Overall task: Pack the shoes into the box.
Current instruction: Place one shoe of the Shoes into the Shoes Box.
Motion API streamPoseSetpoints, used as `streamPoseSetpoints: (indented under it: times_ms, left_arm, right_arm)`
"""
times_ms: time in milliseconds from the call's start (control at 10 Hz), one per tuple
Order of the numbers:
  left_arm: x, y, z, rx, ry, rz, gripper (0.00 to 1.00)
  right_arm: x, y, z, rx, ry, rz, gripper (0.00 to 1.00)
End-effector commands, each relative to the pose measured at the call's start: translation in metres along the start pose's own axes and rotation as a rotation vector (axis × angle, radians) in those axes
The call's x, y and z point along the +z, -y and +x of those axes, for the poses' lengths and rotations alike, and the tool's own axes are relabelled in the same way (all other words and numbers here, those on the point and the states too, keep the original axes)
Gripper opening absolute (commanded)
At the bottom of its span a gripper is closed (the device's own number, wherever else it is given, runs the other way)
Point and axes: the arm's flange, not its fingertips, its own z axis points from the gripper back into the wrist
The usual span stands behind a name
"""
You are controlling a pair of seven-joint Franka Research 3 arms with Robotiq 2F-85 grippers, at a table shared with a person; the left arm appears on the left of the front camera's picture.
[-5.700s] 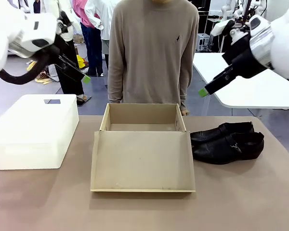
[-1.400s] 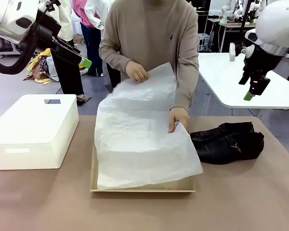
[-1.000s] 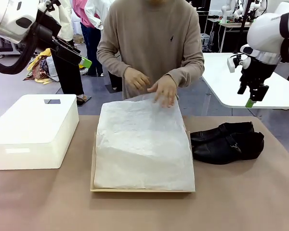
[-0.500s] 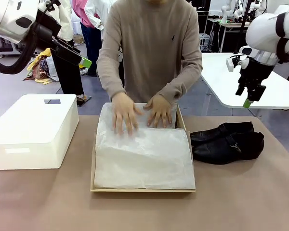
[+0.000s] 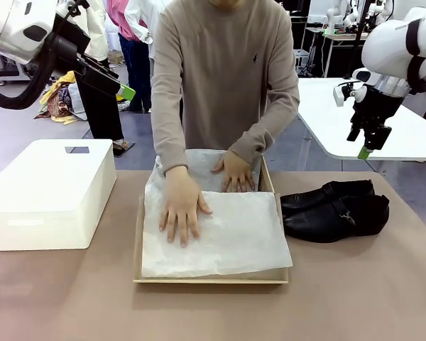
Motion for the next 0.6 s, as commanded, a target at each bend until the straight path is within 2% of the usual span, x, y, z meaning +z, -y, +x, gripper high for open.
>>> streamPoseSetpoints:
  times_ms: [0,500]
  left_arm:
    - [-0.001,-0.004,-0.002,-0.016,0.018,-0.018,1.0]
    - [-0.001,-0.004,-0.002,-0.016,0.018,-0.018,1.0]
  right_arm:
    - [-0.016,0.012,-0.004,-0.022,-0.011,0.001,1.0]
    - [-0.058,0.023,-0.018,-0.041,0.019,0.004,1.0]
